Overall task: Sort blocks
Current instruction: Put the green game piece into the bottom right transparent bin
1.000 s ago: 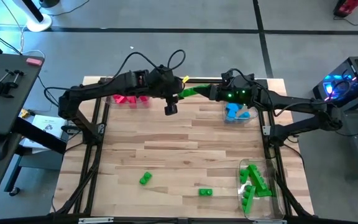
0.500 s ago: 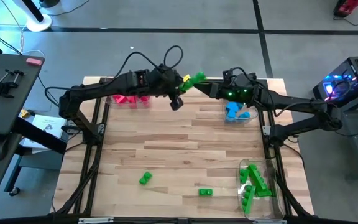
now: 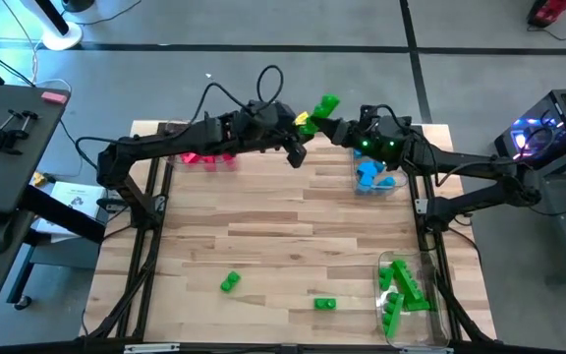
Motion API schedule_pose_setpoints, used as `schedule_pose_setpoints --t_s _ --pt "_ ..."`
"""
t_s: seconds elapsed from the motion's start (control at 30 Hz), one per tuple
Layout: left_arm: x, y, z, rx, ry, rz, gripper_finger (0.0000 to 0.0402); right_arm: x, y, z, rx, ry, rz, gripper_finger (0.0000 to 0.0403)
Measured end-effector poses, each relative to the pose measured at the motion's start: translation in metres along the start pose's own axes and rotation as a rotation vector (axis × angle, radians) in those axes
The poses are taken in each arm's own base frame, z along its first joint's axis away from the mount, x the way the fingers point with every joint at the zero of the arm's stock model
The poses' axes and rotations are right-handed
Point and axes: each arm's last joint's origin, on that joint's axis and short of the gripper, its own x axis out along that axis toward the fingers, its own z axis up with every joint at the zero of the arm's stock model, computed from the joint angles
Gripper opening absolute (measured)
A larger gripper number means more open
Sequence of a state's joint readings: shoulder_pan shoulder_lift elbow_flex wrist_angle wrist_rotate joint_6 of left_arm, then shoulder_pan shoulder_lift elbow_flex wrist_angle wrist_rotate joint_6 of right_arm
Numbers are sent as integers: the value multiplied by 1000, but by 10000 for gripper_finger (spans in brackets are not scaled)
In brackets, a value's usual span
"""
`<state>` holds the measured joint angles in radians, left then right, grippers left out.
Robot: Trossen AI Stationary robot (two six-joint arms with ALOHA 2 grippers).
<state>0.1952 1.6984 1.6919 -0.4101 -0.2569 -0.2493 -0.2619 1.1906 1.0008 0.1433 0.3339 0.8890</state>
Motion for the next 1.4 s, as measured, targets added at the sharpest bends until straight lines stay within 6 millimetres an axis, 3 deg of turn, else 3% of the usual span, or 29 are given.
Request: schedule_pose_setpoints --t_s 0.37,0.53,0.8,1.07,1.23,1.4 --pt "24 -11 -12 -50 9 -56 95 0 0 1 -6 0 3 230" --pt "23 -12 -11 -28 7 -85 101 0 0 1 10 -1 5 184" --pt "19 -14 -9 -7 39 -212 251 -1 1 1 4 -4 9 53" --pt "-15 19 11 65 28 -150 278 -15 5 21 -26 -74 45 29" --pt "-50 52 23 104 49 -34 279 -37 11 38 -70 -114 99 30" --pt "-65 81 13 95 84 60 279 -62 18 42 -186 46 256 27"
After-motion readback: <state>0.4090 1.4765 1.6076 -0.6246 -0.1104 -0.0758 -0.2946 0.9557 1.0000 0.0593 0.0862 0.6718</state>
